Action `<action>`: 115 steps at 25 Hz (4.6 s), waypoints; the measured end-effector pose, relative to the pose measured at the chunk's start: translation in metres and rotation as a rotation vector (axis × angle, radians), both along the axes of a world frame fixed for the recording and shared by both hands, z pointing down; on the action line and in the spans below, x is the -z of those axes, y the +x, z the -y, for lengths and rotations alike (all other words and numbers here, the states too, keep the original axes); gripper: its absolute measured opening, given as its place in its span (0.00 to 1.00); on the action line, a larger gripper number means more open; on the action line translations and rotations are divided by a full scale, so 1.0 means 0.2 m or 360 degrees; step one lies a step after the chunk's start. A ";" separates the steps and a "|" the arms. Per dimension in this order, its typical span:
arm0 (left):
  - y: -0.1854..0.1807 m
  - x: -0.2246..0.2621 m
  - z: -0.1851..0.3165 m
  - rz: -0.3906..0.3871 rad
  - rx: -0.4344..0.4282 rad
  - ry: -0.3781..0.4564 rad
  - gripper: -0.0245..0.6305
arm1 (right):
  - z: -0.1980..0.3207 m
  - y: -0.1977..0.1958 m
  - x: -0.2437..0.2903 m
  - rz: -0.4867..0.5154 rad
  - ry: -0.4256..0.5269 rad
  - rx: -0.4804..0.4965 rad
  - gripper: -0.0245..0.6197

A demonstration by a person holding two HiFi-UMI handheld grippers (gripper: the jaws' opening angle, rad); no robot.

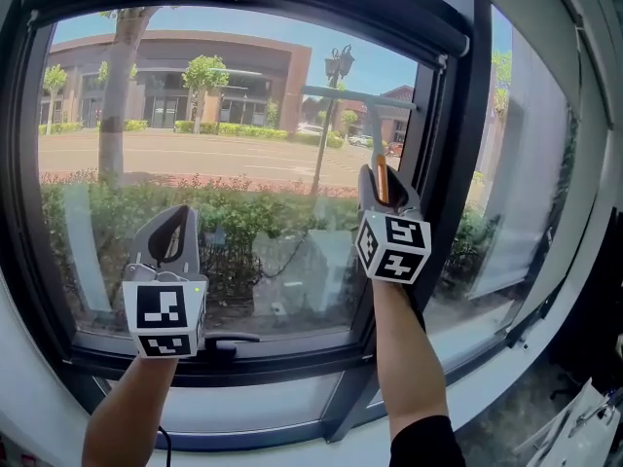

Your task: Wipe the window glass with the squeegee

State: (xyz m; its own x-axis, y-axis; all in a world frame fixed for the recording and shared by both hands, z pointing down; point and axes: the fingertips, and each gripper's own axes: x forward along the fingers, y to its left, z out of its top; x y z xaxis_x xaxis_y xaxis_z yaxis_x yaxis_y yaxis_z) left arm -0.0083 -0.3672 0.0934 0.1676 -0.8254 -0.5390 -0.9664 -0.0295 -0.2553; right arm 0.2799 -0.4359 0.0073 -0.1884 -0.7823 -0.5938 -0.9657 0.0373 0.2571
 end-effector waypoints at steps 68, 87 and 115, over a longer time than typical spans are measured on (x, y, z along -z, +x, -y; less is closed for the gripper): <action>-1.47 -0.77 -0.65 -0.0240 0.0506 -0.0362 0.05 | -0.67 -2.18 -0.93 -0.0113 -0.0200 0.0184 0.22; -1.48 -1.04 -0.58 -0.0243 0.0408 -0.0449 0.04 | -0.51 -2.38 -0.97 -0.0206 -0.0249 0.0076 0.22; -1.43 -1.82 -0.64 -0.0237 0.0379 -0.0845 0.04 | -0.59 -2.29 -2.09 -0.0399 -0.0615 -0.0080 0.22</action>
